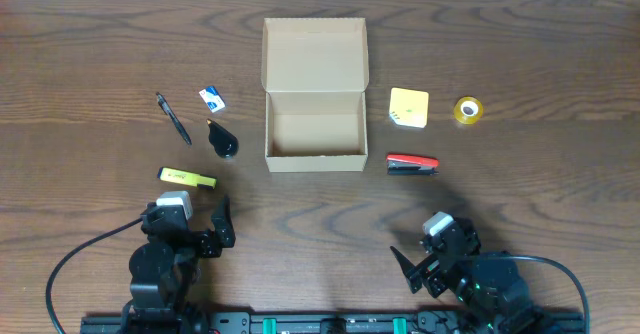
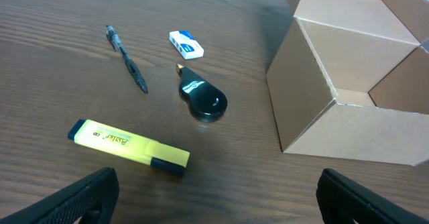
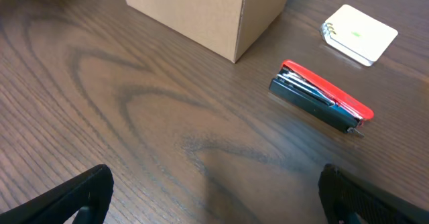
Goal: Pack container
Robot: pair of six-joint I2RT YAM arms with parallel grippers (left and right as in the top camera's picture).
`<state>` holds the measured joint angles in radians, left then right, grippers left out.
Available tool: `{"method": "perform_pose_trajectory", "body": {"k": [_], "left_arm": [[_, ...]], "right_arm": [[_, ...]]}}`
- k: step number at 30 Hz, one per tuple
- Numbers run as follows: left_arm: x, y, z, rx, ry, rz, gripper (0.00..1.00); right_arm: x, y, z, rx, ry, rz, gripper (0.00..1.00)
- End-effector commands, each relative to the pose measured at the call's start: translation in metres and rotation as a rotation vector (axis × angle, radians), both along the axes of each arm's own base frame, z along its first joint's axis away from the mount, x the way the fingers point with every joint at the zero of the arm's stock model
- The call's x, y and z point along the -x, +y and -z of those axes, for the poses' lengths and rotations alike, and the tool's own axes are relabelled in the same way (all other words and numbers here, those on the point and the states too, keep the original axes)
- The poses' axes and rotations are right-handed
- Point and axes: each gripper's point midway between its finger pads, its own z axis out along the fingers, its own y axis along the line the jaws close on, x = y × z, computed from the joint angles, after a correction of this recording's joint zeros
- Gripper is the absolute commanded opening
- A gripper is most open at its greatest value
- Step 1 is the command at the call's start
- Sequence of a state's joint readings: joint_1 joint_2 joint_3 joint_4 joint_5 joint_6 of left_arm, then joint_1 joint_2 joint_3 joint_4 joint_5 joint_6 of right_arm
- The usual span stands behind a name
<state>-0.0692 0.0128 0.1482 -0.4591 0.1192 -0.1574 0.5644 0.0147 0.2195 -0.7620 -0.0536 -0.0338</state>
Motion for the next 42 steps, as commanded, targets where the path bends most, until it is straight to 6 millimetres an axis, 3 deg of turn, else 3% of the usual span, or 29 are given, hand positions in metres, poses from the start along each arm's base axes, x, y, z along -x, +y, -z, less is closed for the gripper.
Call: {"method": "perform_pose_trajectory", "body": {"k": [1, 30, 37, 42], "left_arm": [[-0.001, 0.002, 0.006, -0.011, 0.005, -0.011, 0.95], [-0.001, 0.002, 0.006, -0.011, 0.005, -0.011, 0.95], [-0.001, 0.002, 0.006, -0.011, 0.005, -0.011, 0.95], [-0.001, 0.002, 0.006, -0.011, 0.004, -0.011, 0.95]], "right_arm": [[-0.001, -0.002, 0.002, 0.007, -0.005, 0.008, 0.99], [-0.003, 0.001, -0.003, -0.011, -0.020, 0.002, 0.99], [-0.013, 0.019, -0.043, -0.368, 0.025, 0.098, 0.99], [-0.012, 0.022, -0.047, -0.744, 0.321, 0.306, 0.99]]}}
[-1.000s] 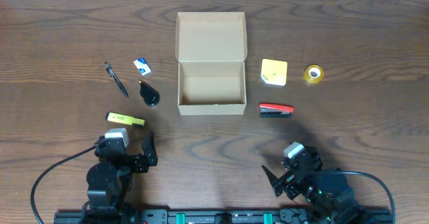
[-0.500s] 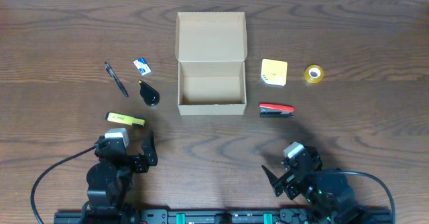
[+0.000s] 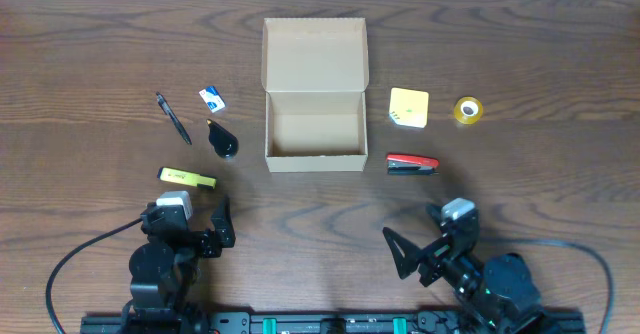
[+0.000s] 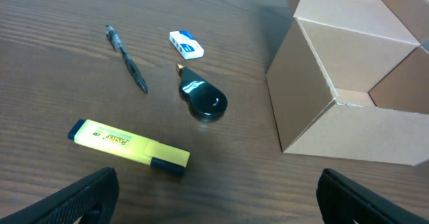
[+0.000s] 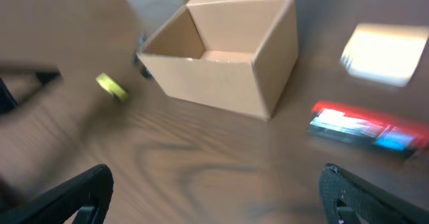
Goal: Pack container
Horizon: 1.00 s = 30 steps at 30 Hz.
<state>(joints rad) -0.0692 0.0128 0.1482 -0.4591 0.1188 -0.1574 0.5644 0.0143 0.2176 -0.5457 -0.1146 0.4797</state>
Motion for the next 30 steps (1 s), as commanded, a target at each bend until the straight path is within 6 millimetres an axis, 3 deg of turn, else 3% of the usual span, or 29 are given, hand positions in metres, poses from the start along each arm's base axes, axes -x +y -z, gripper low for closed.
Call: {"method": "perform_pose_trajectory", "body": {"k": [1, 9, 20, 25, 30], "left_arm": [[-0.001, 0.002, 0.006, -0.011, 0.005, -0.011, 0.95], [-0.001, 0.002, 0.006, -0.011, 0.005, -0.011, 0.95], [-0.001, 0.002, 0.006, -0.011, 0.005, -0.011, 0.95], [-0.001, 0.002, 0.006, -0.011, 0.005, -0.011, 0.95], [-0.001, 0.002, 0.006, -0.011, 0.005, -0.010, 0.95]], "right_arm": [[0.002, 0.001, 0.002, -0.276, 0.232, 0.112, 0.99], [-0.003, 0.005, -0.017, -0.349, 0.191, 0.107, 0.99], [-0.015, 0.004, -0.046, -0.178, 0.080, 0.090, 0.99], [-0.034, 0.007, -0.055, -0.002, 0.150, 0.106, 0.99], [-0.074, 0.007, -0.055, 0.141, 0.216, 0.209, 0.99]]}}
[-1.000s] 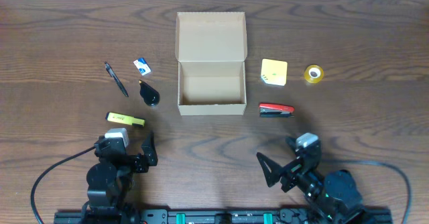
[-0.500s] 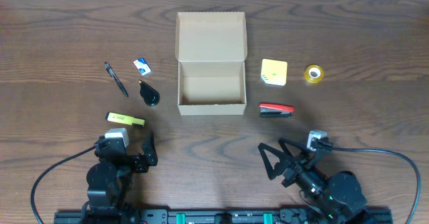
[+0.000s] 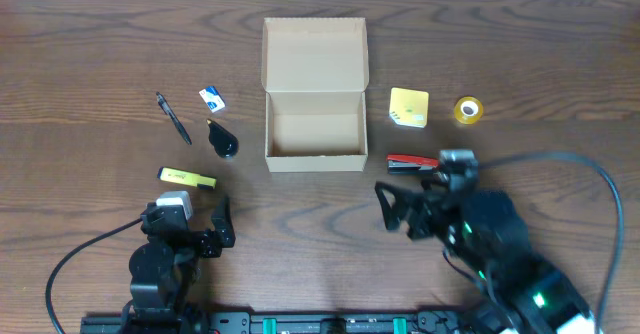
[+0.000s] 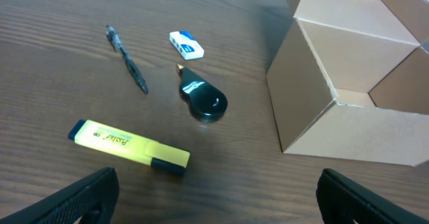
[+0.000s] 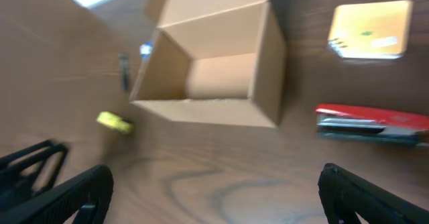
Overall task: Pack container
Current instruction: 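Move the right gripper to the yellow sticky-note pad and grasp it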
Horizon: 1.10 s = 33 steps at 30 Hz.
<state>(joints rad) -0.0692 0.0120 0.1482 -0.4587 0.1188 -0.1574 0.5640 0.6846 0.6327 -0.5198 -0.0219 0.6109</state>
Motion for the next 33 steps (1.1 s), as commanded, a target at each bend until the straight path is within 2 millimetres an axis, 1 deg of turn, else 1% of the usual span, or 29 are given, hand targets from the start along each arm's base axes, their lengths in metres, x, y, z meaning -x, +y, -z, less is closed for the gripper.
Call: {"method": "perform_pose_trajectory", "body": {"k": [1, 4, 7, 13, 15, 18, 22, 27, 30, 33], "left_arm": [[-0.001, 0.002, 0.006, -0.011, 0.006, -0.011, 0.95], [-0.001, 0.002, 0.006, -0.011, 0.006, -0.011, 0.95], [-0.001, 0.002, 0.006, -0.011, 0.006, -0.011, 0.95], [-0.001, 0.002, 0.006, -0.011, 0.006, -0.011, 0.95], [-0.001, 0.002, 0.006, -0.011, 0.006, -0.011, 0.95], [-0.001, 0.002, 0.006, -0.011, 0.006, -0.011, 0.95], [-0.001, 0.002, 0.006, -0.011, 0.006, -0.011, 0.95], [-0.001, 0.002, 0.006, -0.011, 0.006, -0.011, 0.95], [-0.001, 0.002, 0.006, -0.011, 0.006, -0.011, 0.95], [-0.001, 0.002, 0.006, -0.011, 0.006, -0.011, 0.95]], "right_arm": [[-0.027, -0.010, -0.003, 0.118, -0.008, 0.081, 0.99], [-0.048, -0.010, 0.003, 0.182, 0.028, 0.130, 0.99], [-0.070, -0.012, 0.013, 0.225, 0.079, 0.171, 0.99], [-0.117, -0.033, 0.035, 0.281, 0.183, 0.272, 0.99], [-0.133, -0.041, 0.042, 0.312, 0.204, 0.286, 0.99], [-0.151, -0.049, 0.052, 0.357, 0.228, 0.284, 0.99], [-0.165, -0.051, 0.073, 0.352, 0.292, 0.278, 0.99], [-0.174, -0.063, 0.104, 0.381, 0.370, 0.290, 0.99], [-0.179, -0.066, 0.121, 0.418, 0.397, 0.256, 0.99], [-0.189, -0.064, 0.137, 0.465, 0.403, 0.205, 0.99]]}}
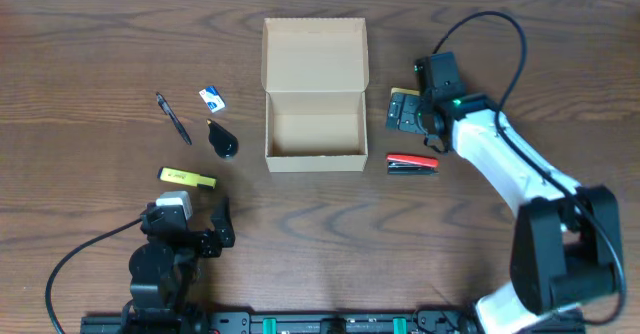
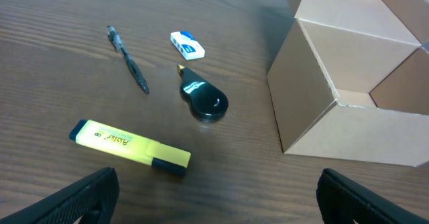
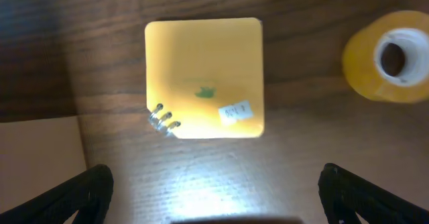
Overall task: Pack container
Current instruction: 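Move the right gripper to the yellow sticky-note pad and grasp it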
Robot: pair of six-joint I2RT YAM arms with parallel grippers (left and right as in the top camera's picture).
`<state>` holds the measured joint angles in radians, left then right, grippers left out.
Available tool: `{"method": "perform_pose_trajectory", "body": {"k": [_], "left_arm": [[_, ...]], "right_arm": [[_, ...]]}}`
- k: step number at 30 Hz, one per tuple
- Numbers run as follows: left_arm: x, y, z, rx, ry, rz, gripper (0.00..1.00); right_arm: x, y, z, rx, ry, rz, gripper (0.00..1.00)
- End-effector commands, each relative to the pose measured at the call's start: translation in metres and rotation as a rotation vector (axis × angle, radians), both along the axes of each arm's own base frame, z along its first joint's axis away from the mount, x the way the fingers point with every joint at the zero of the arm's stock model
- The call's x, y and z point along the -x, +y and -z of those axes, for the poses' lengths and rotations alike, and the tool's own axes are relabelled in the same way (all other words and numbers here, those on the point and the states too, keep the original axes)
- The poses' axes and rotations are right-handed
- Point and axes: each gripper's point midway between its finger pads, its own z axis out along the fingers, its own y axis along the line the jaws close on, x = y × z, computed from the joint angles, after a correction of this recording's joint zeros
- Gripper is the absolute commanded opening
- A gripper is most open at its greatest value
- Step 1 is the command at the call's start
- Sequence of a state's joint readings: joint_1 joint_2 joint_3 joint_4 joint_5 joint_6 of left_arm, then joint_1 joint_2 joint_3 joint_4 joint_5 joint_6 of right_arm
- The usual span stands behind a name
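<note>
The open cardboard box (image 1: pixel 315 94) stands at the table's middle back, also in the left wrist view (image 2: pixel 348 96). My right gripper (image 1: pixel 406 112) hangs open directly over the yellow sticky-note pad (image 3: pixel 204 76), fingers spread wide (image 3: pixel 214 200), nothing held. A yellow tape roll (image 3: pixel 392 56) lies right of the pad. A red stapler (image 1: pixel 412 164) lies in front of it. Left of the box lie a pen (image 1: pixel 172 117), a white eraser (image 1: pixel 211 98), a black teardrop-shaped item (image 1: pixel 224 139) and a yellow highlighter (image 1: pixel 187 178). My left gripper (image 1: pixel 190 229) rests open near the front edge.
The right arm's white link (image 1: pixel 500 154) and its cable (image 1: pixel 490 24) stretch across the right half of the table. The box's lid flap (image 1: pixel 315 39) lies open toward the back.
My right gripper was low over the table in front of the stapler, facing the box. Now it is farther back, pointing straight down over the sticky-note pad. The left arm is unchanged.
Both grippers first sat open at the front edge. The right one was then raised and turned toward the box, later stood near the stapler, and now hangs over the yellow pad. No object has moved, and the left arm stayed put.
</note>
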<state>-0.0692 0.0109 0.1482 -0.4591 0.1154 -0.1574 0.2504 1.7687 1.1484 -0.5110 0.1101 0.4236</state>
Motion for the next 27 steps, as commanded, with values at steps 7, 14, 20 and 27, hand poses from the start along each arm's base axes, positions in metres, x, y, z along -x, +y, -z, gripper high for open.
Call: {"method": "perform_pose_trajectory", "body": {"k": [7, 14, 20, 27], "left_arm": [[0.000, 0.002, 0.006, -0.010, 0.007, -0.008, 0.95], [0.000, 0.001, 0.006, -0.010, 0.007, -0.007, 0.95], [0.000, 0.002, 0.006, -0.010, 0.007, -0.008, 0.95], [0.000, 0.002, 0.006, -0.010, 0.007, -0.008, 0.95]], "right_arm": [[-0.031, 0.000, 0.023, 0.038, -0.017, -0.085, 0.99], [-0.041, -0.006, 0.031, 0.040, -0.037, -0.080, 0.99], [-0.048, 0.004, 0.040, 0.013, -0.050, -0.136, 0.99], [-0.047, 0.004, 0.058, 0.015, -0.024, -0.136, 0.99]]}}
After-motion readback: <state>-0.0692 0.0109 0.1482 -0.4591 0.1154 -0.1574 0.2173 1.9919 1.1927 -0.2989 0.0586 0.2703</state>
